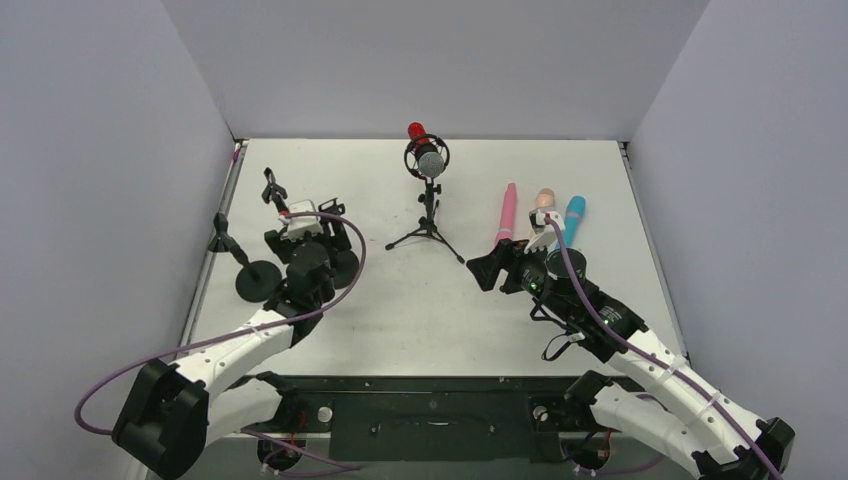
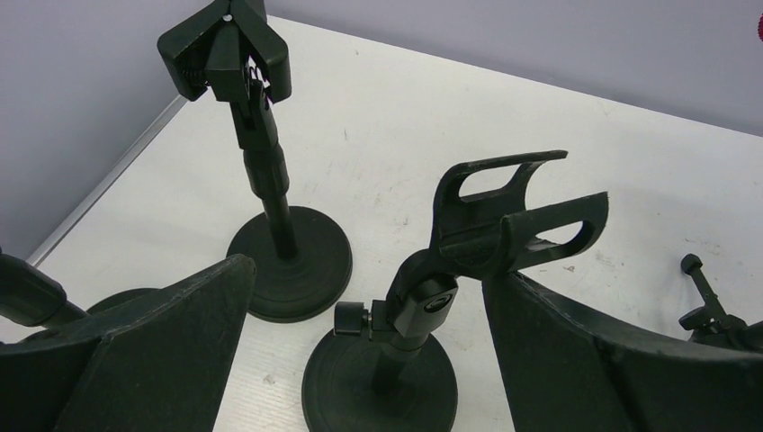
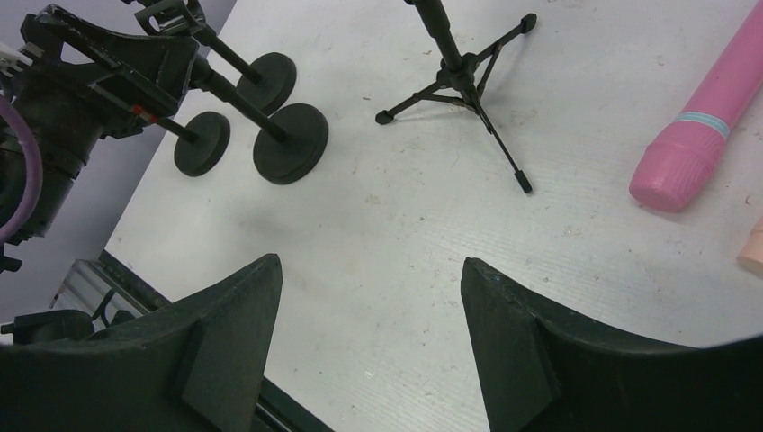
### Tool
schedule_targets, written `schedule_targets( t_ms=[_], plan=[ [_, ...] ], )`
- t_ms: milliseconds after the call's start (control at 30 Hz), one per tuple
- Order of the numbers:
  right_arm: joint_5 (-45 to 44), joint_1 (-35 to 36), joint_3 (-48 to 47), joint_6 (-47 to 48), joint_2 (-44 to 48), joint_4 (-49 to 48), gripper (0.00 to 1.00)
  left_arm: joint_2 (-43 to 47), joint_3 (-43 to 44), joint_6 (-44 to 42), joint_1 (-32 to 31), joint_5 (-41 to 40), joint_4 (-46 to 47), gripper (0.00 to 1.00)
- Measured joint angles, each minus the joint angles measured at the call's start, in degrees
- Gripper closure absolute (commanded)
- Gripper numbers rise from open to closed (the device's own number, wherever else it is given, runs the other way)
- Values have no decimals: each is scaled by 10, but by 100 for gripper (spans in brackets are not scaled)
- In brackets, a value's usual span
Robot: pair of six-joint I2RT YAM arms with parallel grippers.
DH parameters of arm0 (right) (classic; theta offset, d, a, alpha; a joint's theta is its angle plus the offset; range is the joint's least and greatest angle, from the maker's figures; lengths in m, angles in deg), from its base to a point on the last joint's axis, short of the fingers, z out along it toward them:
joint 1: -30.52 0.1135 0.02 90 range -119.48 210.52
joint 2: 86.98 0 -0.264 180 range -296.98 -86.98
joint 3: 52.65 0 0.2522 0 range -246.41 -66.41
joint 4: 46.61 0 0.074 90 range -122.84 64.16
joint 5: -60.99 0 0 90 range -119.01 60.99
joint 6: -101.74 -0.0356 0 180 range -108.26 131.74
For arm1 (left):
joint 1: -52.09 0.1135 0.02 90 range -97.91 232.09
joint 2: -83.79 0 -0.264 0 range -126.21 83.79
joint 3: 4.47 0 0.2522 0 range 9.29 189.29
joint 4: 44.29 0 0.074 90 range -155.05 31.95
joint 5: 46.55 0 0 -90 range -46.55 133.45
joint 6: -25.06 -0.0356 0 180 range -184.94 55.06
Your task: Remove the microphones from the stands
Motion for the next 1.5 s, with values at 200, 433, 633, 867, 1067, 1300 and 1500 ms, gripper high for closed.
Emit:
schedule_targets(
  t_ms=[200,433,633,867,1067,1300,1500],
  plan=[
    [3,0,0,-1,0,0,30,44,17,14,0,2,-65,4],
    [6,0,0,-2,0,0,30,87,48,29,0,9,-139,4],
    [6,0,0,-3,0,-1,29,118,60,35,0,19,-183,4],
    [7,0,0,-9,0,-4,24,147,69,41,0,22,-236,4],
    [8,0,0,-10,0,-4,22,177,106,40,0,22,-273,4],
    [8,0,0,-10,0,-4,22,201,141,34,0,32,-312,4],
    [8,0,0,-10,0,-4,21,196,199,15,0,56,-346,4]
  ],
)
